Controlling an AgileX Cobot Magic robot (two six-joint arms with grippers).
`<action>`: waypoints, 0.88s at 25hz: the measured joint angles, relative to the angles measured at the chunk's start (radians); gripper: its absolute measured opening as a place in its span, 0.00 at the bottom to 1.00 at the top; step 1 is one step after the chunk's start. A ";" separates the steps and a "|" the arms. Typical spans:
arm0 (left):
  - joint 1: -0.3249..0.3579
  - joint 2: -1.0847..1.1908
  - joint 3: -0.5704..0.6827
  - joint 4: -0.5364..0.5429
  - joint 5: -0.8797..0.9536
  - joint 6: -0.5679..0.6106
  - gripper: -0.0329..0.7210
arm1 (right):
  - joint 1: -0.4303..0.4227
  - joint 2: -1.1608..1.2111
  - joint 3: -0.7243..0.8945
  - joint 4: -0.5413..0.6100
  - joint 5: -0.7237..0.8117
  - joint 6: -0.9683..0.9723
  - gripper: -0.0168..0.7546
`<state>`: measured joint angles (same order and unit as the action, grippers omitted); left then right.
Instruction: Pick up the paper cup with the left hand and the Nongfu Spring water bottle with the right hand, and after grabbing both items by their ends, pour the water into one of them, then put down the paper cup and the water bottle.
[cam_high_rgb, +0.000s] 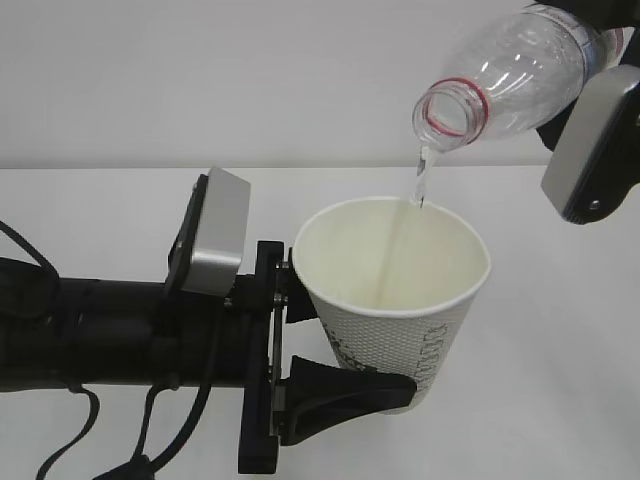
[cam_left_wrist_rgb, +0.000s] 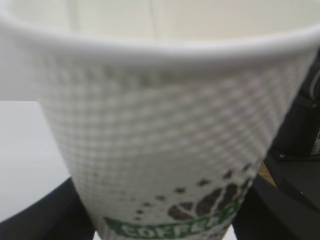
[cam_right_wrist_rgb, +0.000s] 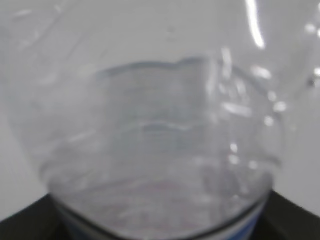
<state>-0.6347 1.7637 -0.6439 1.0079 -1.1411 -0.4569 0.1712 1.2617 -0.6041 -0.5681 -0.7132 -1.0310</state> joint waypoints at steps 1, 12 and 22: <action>0.000 0.000 0.000 0.000 0.000 0.000 0.75 | 0.000 0.000 0.000 0.000 0.000 0.000 0.65; 0.000 0.000 0.000 0.000 0.002 0.000 0.75 | 0.000 0.000 0.000 0.000 -0.002 -0.001 0.65; 0.000 0.000 0.000 0.000 0.003 0.000 0.75 | 0.000 0.000 0.000 0.000 -0.003 -0.001 0.65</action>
<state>-0.6347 1.7637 -0.6439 1.0079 -1.1380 -0.4569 0.1712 1.2617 -0.6041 -0.5681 -0.7157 -1.0317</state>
